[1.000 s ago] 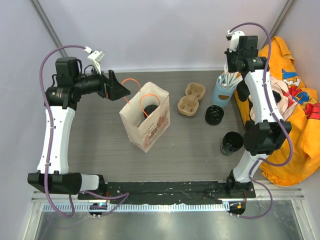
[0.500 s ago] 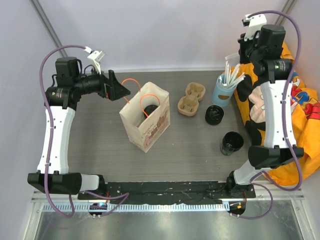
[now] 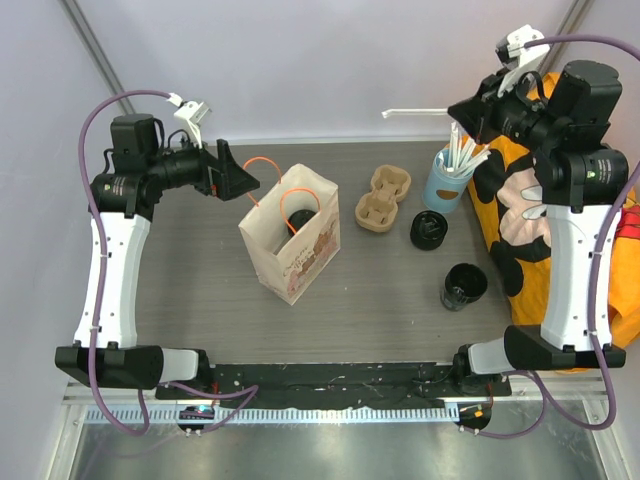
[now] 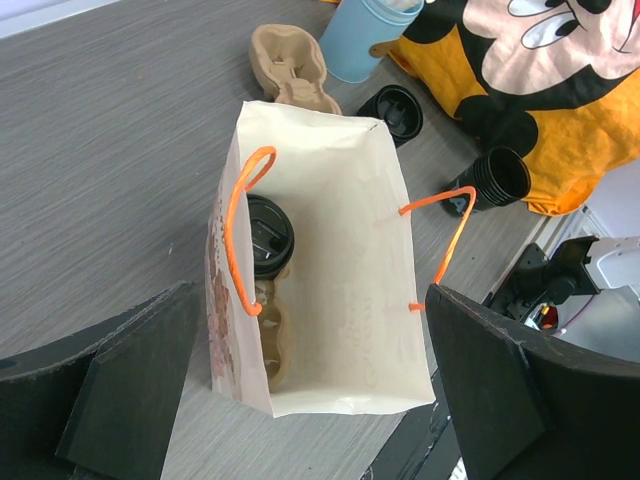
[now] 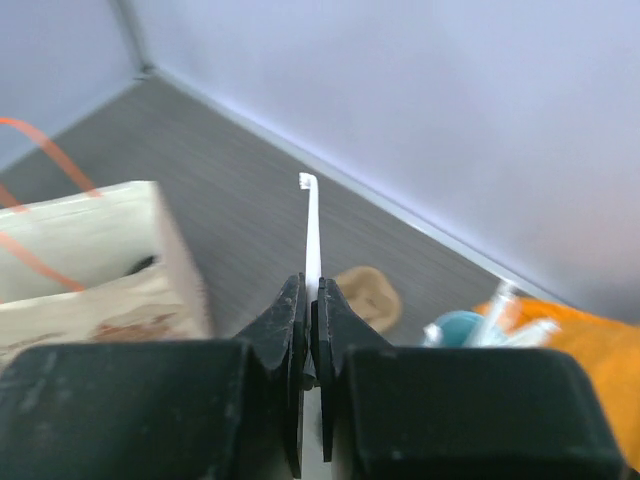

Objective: Pack the takeout coffee

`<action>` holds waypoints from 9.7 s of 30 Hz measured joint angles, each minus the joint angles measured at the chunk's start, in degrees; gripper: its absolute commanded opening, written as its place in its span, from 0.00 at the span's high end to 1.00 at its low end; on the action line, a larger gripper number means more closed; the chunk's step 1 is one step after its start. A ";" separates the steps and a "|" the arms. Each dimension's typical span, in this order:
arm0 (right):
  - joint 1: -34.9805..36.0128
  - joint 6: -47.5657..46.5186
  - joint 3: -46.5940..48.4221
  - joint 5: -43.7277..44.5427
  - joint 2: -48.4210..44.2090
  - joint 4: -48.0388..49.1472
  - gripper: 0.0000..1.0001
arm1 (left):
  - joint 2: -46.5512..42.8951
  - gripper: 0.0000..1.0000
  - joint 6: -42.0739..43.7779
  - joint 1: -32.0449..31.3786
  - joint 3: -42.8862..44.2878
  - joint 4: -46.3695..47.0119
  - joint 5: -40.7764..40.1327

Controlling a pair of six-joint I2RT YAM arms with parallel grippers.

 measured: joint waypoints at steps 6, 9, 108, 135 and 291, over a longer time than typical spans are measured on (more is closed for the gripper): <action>0.00 8.37 0.15 -18.27 1.73 3.63 0.93 | -0.28 0.00 0.02 0.00 0.00 0.00 -1.09; 0.00 14.93 0.22 -25.44 4.24 8.98 0.93 | -0.55 0.00 0.24 0.00 0.00 0.00 -1.66; 37.94 -16.37 17.57 19.50 34.32 -23.06 0.90 | -2.89 0.00 5.64 1.66 -3.13 -2.93 -8.48; 38.18 -16.11 22.62 5.18 30.56 -23.69 0.93 | -3.02 0.00 4.42 3.61 -3.82 -2.62 -7.06; 30.86 -15.52 -2.75 -21.46 21.31 -5.55 0.49 | 6.84 0.40 1.53 -4.35 1.81 2.84 -2.05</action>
